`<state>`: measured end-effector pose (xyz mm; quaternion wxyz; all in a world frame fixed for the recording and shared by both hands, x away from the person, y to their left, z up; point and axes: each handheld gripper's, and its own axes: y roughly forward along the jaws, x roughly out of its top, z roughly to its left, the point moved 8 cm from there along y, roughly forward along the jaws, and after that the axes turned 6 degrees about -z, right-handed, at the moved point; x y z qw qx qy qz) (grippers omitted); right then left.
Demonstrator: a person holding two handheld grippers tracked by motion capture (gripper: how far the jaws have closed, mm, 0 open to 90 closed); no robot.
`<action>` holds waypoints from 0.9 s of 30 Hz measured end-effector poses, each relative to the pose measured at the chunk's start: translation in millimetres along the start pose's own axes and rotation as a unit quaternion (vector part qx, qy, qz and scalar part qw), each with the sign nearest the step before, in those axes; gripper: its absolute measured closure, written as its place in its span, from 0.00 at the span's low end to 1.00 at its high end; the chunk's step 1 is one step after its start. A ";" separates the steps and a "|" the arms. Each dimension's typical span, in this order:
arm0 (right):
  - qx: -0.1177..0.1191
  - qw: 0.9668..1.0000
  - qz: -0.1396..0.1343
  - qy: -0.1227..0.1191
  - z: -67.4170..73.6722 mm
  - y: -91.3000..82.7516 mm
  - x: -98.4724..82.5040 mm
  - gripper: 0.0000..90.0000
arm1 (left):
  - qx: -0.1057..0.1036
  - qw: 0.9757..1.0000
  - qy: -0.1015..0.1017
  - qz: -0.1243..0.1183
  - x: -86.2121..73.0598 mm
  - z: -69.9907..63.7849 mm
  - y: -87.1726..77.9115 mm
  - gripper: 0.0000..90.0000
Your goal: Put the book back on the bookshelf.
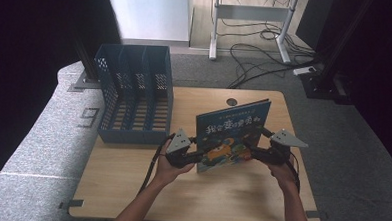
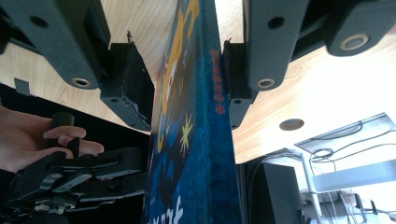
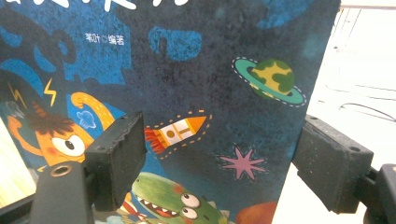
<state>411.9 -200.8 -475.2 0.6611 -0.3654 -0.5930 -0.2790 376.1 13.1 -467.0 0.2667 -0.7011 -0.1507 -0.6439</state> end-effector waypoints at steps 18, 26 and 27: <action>0.028 0.999 -0.007 -0.013 27.5 15.0 2.5 0.28 | 0.011 1.000 -0.013 0.003 2.3 3.8 -16.9 0.63; 0.049 0.999 -0.011 -0.018 38.0 17.5 4.6 0.31 | -0.003 0.999 -0.046 -0.003 -2.6 6.9 -15.5 0.59; 0.049 0.999 -0.010 -0.018 38.6 17.5 4.7 0.31 | -0.007 0.999 -0.051 -0.007 -2.4 7.1 -15.8 0.60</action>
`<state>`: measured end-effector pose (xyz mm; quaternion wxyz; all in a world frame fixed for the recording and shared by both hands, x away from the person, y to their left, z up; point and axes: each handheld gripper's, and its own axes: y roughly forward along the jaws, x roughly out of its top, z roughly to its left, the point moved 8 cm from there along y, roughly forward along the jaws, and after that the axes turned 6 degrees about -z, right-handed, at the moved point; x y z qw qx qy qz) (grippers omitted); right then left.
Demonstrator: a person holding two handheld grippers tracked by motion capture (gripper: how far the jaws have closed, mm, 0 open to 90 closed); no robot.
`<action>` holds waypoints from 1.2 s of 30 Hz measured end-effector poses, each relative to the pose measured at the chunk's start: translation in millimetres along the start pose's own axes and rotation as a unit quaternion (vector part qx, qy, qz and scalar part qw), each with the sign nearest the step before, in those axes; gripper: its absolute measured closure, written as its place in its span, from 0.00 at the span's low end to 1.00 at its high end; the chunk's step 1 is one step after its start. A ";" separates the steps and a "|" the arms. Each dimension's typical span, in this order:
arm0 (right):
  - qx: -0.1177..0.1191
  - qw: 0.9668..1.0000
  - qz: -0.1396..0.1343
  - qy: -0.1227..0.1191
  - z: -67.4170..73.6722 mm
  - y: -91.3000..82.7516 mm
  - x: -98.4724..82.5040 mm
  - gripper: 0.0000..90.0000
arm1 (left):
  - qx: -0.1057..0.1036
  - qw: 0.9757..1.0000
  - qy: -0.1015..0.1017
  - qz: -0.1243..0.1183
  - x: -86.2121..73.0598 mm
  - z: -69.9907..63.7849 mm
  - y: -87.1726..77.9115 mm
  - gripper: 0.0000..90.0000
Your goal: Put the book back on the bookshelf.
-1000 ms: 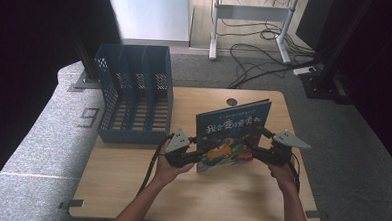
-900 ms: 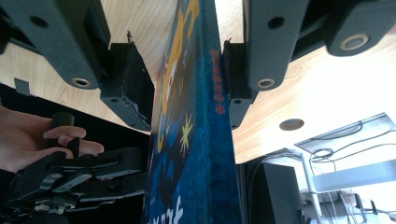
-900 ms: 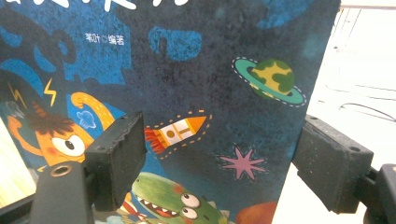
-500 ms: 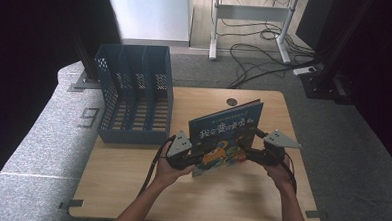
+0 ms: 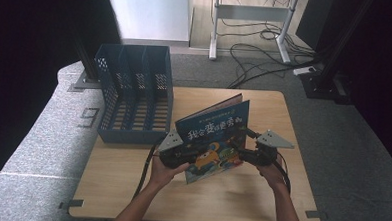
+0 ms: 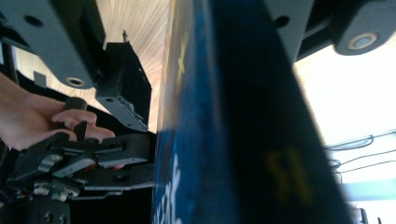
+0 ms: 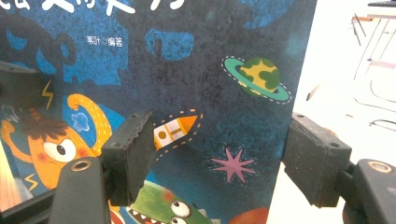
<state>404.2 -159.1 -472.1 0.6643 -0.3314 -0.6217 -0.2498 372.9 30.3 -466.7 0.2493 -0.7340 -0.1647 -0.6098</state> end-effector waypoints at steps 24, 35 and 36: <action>0.010 1.000 -0.007 0.001 11.6 4.1 1.5 0.30 | -0.006 1.000 -0.001 -0.025 2.2 -8.6 -17.4 0.91; -0.018 1.000 -0.013 0.016 12.2 -11.6 -10.5 0.33 | 0.013 0.998 -0.050 -0.040 8.5 4.7 -31.2 0.92; -0.018 1.000 -0.013 0.017 12.6 -12.8 -12.4 0.33 | 0.013 0.998 -0.054 -0.038 9.5 6.0 -33.3 0.92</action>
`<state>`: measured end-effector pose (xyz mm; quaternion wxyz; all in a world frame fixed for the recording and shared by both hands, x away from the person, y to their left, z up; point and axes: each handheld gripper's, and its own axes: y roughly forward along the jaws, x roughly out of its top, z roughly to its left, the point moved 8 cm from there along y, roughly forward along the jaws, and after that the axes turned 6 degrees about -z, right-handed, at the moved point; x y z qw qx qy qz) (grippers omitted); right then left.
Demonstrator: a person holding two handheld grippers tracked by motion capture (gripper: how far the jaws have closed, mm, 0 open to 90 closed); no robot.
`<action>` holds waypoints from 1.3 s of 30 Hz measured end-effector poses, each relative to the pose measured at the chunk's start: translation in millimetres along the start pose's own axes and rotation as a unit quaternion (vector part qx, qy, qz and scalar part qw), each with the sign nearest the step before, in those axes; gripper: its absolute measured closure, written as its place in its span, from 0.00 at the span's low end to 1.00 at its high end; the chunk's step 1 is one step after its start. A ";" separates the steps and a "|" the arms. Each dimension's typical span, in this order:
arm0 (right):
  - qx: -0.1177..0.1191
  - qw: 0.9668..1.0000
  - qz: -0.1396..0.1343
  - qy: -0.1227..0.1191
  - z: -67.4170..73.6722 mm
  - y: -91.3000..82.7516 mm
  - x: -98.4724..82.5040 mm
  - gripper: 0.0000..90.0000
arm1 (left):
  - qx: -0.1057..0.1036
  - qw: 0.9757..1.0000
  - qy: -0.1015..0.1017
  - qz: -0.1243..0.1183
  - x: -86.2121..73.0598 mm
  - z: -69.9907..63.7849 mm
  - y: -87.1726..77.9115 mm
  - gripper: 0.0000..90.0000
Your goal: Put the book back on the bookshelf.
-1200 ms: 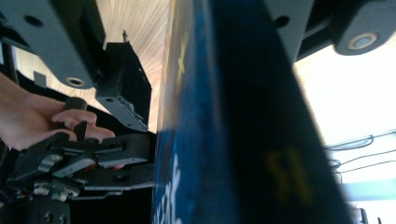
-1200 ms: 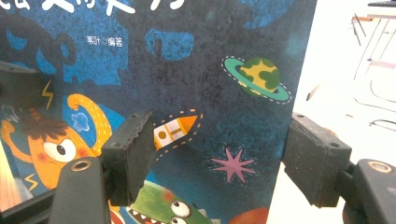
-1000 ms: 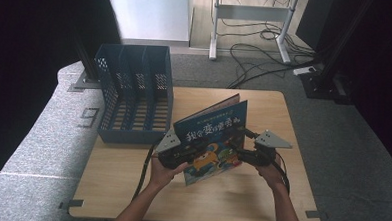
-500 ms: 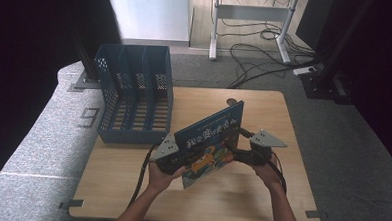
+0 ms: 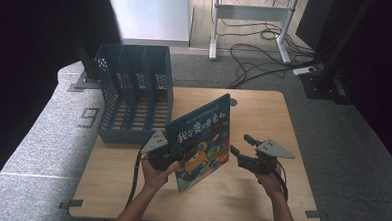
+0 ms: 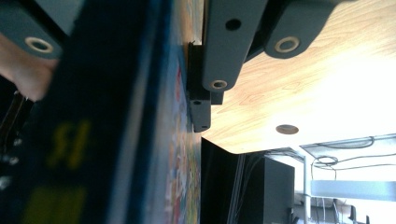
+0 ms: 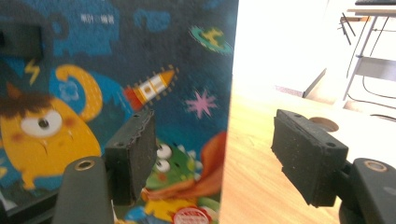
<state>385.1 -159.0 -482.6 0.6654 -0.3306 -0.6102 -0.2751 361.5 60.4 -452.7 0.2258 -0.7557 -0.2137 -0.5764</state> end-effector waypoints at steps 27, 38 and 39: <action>-0.003 1.000 0.016 -0.001 1.2 -11.3 -17.1 0.36 | 0.018 1.000 0.015 0.003 14.3 -0.9 -10.9 0.92; -0.011 1.000 0.014 0.001 -4.0 -16.9 -18.1 0.37 | 0.034 0.999 0.027 -0.010 29.8 0.8 -15.6 0.92; -0.012 1.000 0.015 0.001 -4.3 -16.9 -18.4 0.37 | 0.034 0.999 0.026 -0.012 30.6 1.3 -16.0 0.92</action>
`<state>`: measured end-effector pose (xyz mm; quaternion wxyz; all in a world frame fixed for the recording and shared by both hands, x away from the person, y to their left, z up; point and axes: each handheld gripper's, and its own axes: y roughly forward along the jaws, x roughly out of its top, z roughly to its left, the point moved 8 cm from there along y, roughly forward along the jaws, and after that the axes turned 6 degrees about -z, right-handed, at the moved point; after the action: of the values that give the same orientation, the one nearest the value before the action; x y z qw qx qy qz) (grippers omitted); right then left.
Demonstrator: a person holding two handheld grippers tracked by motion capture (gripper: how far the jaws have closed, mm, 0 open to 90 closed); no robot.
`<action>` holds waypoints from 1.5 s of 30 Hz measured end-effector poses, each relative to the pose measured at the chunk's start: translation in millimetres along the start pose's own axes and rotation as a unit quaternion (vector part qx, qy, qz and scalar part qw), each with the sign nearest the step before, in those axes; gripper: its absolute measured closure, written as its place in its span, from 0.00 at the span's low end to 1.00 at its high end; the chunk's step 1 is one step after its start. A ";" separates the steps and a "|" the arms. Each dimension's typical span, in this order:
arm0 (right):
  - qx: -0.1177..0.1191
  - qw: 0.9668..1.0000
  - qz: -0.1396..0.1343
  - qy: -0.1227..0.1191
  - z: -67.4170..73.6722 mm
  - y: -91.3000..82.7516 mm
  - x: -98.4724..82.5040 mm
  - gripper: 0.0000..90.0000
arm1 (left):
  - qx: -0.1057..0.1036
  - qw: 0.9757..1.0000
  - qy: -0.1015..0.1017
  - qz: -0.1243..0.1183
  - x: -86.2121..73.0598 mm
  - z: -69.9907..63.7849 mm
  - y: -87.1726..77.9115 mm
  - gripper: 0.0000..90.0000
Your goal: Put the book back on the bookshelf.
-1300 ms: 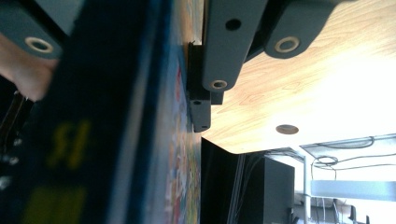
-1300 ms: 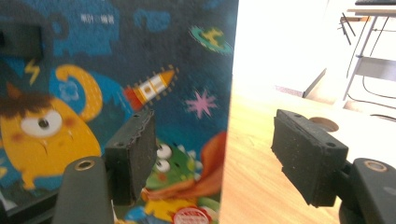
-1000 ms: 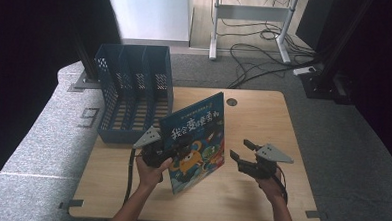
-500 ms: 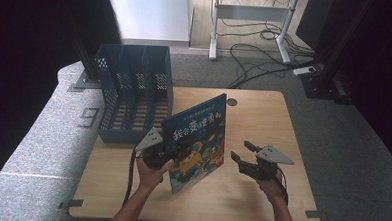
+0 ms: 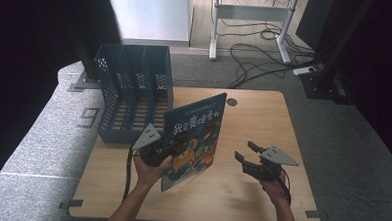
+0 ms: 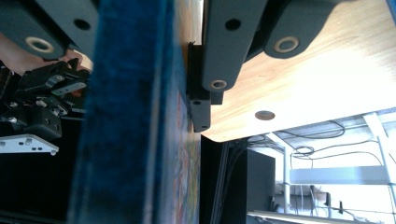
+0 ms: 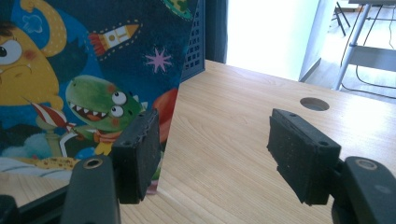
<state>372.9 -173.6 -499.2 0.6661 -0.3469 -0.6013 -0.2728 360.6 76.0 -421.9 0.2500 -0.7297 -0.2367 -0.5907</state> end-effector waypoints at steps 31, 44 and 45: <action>-0.018 0.999 0.033 -0.003 -9.1 -1.2 -18.9 0.36 | 0.042 0.994 -0.010 -0.096 71.6 31.7 -64.4 0.92; -0.021 0.999 0.045 0.002 -12.0 0.8 -26.1 0.36 | 0.061 0.992 -0.009 -0.108 83.0 44.4 -80.4 0.92; -0.020 0.999 0.046 0.002 -12.0 0.8 -26.4 0.36 | 0.061 0.992 -0.009 -0.109 83.9 45.0 -81.2 0.92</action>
<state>377.5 -184.0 -525.9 0.6717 -0.3868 -0.5782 -0.2548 358.0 171.2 -340.7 0.2259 -0.6883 -0.3533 -0.5919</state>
